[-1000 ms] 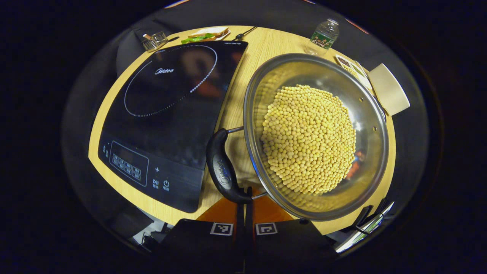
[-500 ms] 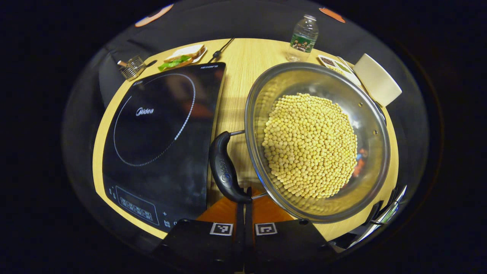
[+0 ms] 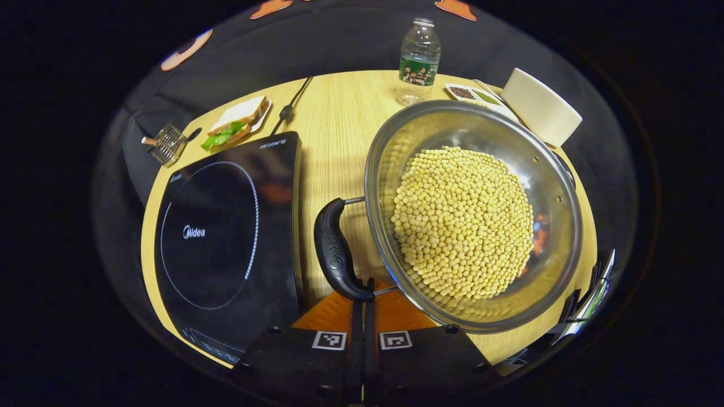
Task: First push the handle of the pot to place it horizontally, then grasp the pot with both hands and set it on the induction cooktop.
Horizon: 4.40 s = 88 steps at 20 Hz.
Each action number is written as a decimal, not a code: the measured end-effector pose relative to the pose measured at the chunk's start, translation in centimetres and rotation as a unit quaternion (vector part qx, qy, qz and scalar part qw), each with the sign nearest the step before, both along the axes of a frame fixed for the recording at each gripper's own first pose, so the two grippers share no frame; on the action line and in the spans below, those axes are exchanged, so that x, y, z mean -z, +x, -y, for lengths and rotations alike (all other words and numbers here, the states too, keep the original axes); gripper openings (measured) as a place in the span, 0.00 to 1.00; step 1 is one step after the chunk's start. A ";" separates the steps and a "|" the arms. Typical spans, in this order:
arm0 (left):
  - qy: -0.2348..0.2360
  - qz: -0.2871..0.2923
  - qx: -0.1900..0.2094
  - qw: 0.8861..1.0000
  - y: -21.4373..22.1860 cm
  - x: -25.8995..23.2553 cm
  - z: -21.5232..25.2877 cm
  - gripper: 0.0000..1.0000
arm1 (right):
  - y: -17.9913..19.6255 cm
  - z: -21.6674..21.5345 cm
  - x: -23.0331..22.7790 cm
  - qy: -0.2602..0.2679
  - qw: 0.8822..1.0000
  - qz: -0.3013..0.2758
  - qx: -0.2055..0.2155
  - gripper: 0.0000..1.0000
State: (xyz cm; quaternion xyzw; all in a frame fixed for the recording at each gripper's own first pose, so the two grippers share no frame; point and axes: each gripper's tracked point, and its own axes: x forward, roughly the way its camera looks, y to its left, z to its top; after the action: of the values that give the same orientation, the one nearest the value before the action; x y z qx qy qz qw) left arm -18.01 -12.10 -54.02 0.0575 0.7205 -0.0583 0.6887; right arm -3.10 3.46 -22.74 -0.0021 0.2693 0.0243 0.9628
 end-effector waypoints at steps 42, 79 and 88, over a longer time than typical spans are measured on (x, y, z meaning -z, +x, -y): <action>-0.073 0.062 -0.068 0.993 7.9 1.6 0.0 0.98 | -3.2 -15.9 23.1 0.030 0.944 -0.308 -0.111 0.96; -0.031 0.106 -0.053 0.992 9.1 3.2 1.7 0.69 | -5.5 -17.2 30.2 0.008 0.917 -0.392 -0.071 0.57; -0.022 0.169 -0.047 0.984 12.5 -2.3 -1.7 0.69 | -3.4 -19.2 23.3 0.023 0.937 -0.338 -0.088 0.56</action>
State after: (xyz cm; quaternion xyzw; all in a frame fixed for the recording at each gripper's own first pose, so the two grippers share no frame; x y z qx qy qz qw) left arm -5.51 -10.36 -51.68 0.0175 0.5941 -0.0315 0.8036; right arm -6.46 22.63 -46.03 0.0050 0.5769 0.1139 0.8088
